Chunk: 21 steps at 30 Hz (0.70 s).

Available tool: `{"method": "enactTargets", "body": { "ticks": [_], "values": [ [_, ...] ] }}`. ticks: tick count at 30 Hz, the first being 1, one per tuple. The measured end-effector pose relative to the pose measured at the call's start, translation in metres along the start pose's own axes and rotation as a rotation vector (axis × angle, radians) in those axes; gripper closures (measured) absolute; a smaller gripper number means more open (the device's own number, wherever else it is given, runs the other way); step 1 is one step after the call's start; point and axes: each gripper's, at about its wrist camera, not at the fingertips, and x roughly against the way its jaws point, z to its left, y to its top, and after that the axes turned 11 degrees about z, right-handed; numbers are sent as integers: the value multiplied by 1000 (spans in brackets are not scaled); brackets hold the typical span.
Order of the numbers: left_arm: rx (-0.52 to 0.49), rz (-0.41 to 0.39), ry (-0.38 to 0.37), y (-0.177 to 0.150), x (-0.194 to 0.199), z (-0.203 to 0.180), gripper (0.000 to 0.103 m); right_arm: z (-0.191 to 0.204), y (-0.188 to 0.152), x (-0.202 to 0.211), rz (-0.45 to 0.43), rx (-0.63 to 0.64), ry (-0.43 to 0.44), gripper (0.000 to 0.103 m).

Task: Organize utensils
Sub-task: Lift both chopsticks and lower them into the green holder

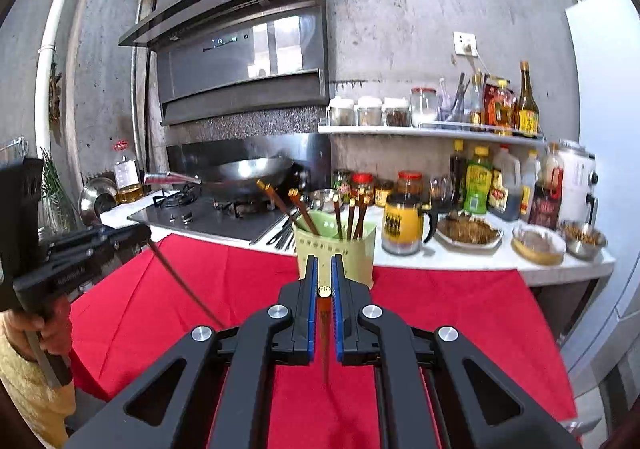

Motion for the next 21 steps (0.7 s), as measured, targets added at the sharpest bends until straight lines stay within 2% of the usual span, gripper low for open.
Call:
{"method": "enactTargets", "body": {
  "ticks": [3,6,8,11,15,21],
  "values": [
    [2,8,-12,5,-2,3,96,-7,11,-10,19,-13,11,96],
    [8,11,-26,11,-9,6,96,-9,16,-19,17,-7,-17,96],
    [11,8,-29,12,-13,9,96,-10,15,-25,18,-4,-31,95],
    [15,19,-41,7,-19,9,96,-14,8,-41,62,-17,-7,95],
    [18,106,-44,-6,-42,10,96,-18,-14,-69,145,-36,9,96],
    [28,203,-46,-26,-69,11,96,-14,-35,-88,210,-42,14,96]
  ]
}}
